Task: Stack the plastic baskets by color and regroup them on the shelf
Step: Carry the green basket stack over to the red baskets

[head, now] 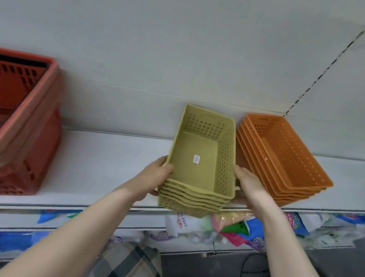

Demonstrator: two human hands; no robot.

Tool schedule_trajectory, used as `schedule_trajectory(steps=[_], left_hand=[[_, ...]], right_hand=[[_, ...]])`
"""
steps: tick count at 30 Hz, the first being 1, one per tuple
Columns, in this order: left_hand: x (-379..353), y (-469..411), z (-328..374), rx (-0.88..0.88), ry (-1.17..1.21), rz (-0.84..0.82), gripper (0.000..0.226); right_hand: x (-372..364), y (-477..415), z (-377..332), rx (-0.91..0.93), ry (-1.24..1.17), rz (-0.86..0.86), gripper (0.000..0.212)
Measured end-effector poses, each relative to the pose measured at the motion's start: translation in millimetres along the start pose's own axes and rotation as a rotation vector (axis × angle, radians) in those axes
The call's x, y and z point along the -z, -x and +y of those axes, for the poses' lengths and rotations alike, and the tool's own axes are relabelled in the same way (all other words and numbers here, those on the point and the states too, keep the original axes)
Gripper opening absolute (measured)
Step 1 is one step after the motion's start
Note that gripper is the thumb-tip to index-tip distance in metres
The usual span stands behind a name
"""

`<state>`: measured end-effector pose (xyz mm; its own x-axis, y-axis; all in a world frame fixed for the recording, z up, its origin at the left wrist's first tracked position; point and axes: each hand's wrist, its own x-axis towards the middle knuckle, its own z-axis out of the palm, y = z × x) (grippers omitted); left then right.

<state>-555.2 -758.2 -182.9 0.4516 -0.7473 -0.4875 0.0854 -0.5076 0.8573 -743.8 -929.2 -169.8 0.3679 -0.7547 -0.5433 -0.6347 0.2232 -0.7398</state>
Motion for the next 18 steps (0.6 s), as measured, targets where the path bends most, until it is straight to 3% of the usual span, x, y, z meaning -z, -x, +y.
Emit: schedule_trajectory(steps=[3,6,9,12,14,18], left_hand=[[43.9,10.0,-4.3,-0.001,-0.025,0.075,0.027],[81.7,15.1,-8.6,-0.021,-0.088,0.177,0.021],[110.9,9.4,-19.7,-0.039,-0.016,0.354,0.007],[121.8,10.0,-34.1,-0.092,0.063,0.505,0.043],[112.3,24.1,-44.5,-0.117,0.179,0.510,0.070],[83.2,58.1,-79.5,-0.184,0.337,0.408,0.069]], right_hand=[[-19.1,9.2,-8.6,0.093,0.039,-0.006,0.056],[-29.3,-0.7,-24.7,0.353,0.143,0.246,0.067],[-37.5,-26.3,-46.4,0.441,0.171,0.174,0.072],[-48.8,-41.3,-63.8,0.303,0.010,-0.051,0.044],[-52.7,-41.7,-65.2,0.249,-0.004,-0.088,0.032],[-47.8,-41.6,-50.6,0.206,0.107,-0.156,0.030]])
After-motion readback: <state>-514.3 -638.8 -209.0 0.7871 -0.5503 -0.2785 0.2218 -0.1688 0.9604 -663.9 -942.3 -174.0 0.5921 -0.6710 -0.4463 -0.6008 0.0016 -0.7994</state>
